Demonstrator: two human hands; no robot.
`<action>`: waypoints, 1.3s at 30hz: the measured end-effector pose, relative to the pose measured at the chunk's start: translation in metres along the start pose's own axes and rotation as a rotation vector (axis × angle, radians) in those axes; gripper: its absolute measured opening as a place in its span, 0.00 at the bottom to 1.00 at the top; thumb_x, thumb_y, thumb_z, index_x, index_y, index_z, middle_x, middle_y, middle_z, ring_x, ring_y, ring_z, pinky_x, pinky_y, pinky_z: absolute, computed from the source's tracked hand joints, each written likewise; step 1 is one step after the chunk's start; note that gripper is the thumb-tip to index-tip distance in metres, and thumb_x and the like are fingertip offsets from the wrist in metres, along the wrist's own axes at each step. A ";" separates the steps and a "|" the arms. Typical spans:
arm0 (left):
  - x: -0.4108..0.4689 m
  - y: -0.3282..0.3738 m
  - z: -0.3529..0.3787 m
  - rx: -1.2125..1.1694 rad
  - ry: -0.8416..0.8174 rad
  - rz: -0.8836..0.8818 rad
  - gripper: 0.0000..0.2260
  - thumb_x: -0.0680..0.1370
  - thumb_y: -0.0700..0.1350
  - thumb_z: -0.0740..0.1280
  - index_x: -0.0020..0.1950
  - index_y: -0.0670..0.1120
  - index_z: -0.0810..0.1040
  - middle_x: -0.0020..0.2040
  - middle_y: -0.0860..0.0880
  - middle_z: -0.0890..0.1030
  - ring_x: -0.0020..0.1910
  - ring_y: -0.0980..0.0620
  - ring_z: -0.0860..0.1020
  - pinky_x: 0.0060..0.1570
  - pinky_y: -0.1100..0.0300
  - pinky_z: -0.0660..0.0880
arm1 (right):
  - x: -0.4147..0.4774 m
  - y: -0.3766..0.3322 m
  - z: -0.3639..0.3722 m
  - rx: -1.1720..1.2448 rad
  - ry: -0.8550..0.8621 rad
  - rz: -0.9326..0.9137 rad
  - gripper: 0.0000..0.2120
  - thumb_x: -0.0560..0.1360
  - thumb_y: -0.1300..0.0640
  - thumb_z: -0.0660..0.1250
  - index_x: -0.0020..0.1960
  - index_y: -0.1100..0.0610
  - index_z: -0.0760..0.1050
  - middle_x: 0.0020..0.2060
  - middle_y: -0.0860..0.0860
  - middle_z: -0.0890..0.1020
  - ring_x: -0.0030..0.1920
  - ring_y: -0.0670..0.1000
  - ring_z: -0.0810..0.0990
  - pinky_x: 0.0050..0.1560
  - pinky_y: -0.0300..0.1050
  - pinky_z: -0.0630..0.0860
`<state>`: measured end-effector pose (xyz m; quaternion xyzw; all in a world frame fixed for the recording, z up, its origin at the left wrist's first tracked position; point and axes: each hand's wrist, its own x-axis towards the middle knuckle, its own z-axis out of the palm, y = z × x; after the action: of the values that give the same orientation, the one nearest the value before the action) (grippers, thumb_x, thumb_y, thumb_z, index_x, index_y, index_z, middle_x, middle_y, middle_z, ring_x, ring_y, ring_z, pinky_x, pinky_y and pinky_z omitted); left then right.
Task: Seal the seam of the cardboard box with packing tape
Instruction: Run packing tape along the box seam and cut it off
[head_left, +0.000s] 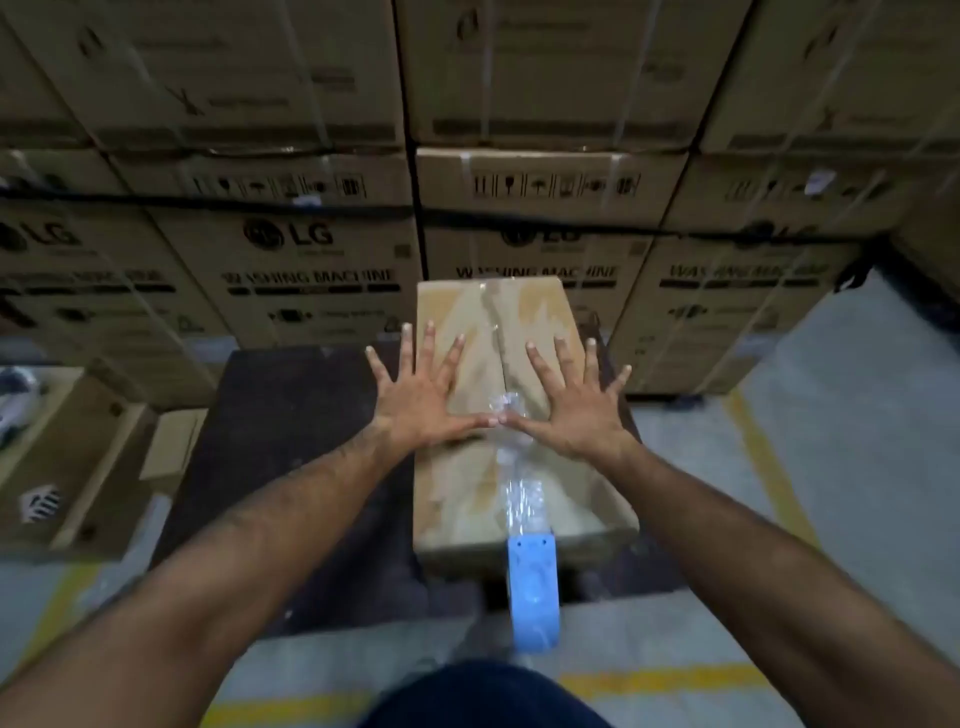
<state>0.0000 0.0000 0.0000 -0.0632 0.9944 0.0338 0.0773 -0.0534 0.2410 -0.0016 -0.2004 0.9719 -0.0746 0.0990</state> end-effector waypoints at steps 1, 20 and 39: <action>-0.006 0.004 0.008 0.005 -0.054 0.010 0.59 0.62 0.90 0.45 0.82 0.60 0.26 0.83 0.46 0.25 0.82 0.38 0.25 0.74 0.18 0.37 | -0.009 0.001 0.006 -0.007 -0.036 -0.001 0.53 0.67 0.11 0.47 0.82 0.33 0.30 0.86 0.47 0.33 0.84 0.63 0.28 0.73 0.87 0.34; -0.004 0.043 0.057 -0.124 -0.092 0.152 0.49 0.72 0.84 0.48 0.83 0.62 0.30 0.85 0.46 0.28 0.83 0.39 0.27 0.78 0.25 0.33 | -0.223 -0.032 0.075 0.548 0.263 0.452 0.44 0.73 0.16 0.44 0.84 0.31 0.38 0.61 0.54 0.82 0.60 0.61 0.83 0.59 0.59 0.80; 0.000 0.045 0.071 0.007 -0.020 0.268 0.41 0.78 0.78 0.39 0.86 0.60 0.38 0.87 0.44 0.34 0.85 0.38 0.32 0.73 0.17 0.38 | -0.233 -0.093 0.137 0.392 0.085 0.499 0.45 0.74 0.18 0.37 0.83 0.37 0.27 0.75 0.50 0.77 0.77 0.57 0.73 0.79 0.77 0.52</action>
<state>0.0044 0.0499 -0.0670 0.0709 0.9932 0.0411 0.0823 0.2216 0.2365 -0.0793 0.0704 0.9614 -0.2422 0.1102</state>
